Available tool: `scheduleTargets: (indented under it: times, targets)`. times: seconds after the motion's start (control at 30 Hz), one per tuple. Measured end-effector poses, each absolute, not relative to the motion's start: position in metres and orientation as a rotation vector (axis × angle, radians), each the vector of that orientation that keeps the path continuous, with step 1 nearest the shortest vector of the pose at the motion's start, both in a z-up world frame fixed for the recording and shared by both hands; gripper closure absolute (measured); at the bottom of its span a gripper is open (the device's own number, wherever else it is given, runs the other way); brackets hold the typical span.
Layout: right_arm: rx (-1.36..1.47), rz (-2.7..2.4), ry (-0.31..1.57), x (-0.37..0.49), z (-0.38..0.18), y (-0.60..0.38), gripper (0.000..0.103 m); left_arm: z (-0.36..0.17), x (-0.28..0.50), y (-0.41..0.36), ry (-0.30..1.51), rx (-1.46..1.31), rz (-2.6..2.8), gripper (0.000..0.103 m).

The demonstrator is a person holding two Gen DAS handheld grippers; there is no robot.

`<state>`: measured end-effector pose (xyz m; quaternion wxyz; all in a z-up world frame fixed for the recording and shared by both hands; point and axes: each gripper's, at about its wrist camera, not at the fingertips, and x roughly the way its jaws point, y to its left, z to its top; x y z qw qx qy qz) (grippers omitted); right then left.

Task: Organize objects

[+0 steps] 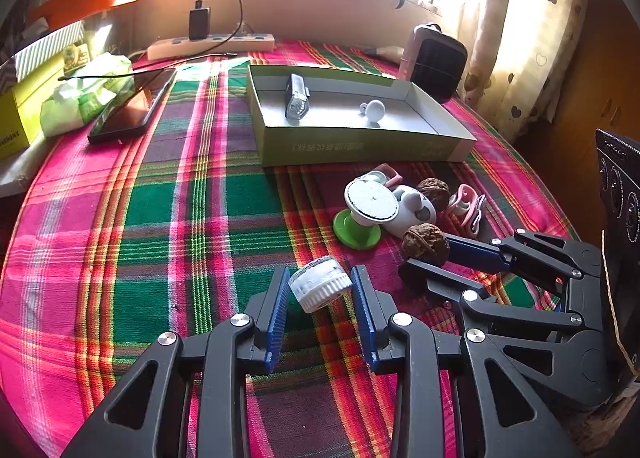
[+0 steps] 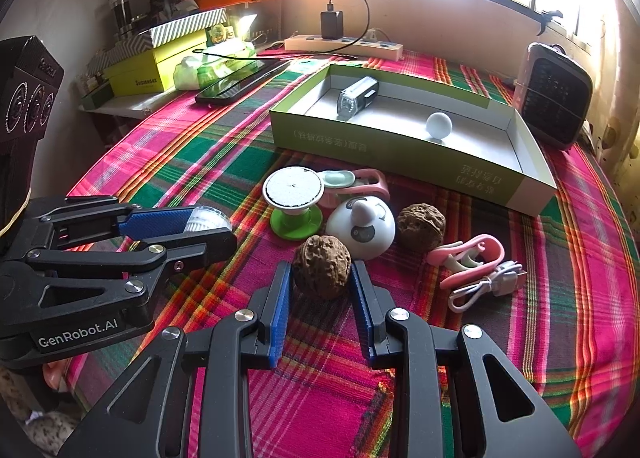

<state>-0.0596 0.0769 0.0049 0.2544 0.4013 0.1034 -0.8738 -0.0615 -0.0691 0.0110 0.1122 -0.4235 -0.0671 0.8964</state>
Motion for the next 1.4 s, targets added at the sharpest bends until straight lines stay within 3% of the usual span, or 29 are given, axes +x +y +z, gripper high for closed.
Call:
scheduleTargets:
  times: [1.4]
  targets:
    - [0.94,-2.501,0.234,-0.101,0.063,0.106,0.072,0.063,-0.106,-0.052,-0.144,-1.113,2.67,0.074]
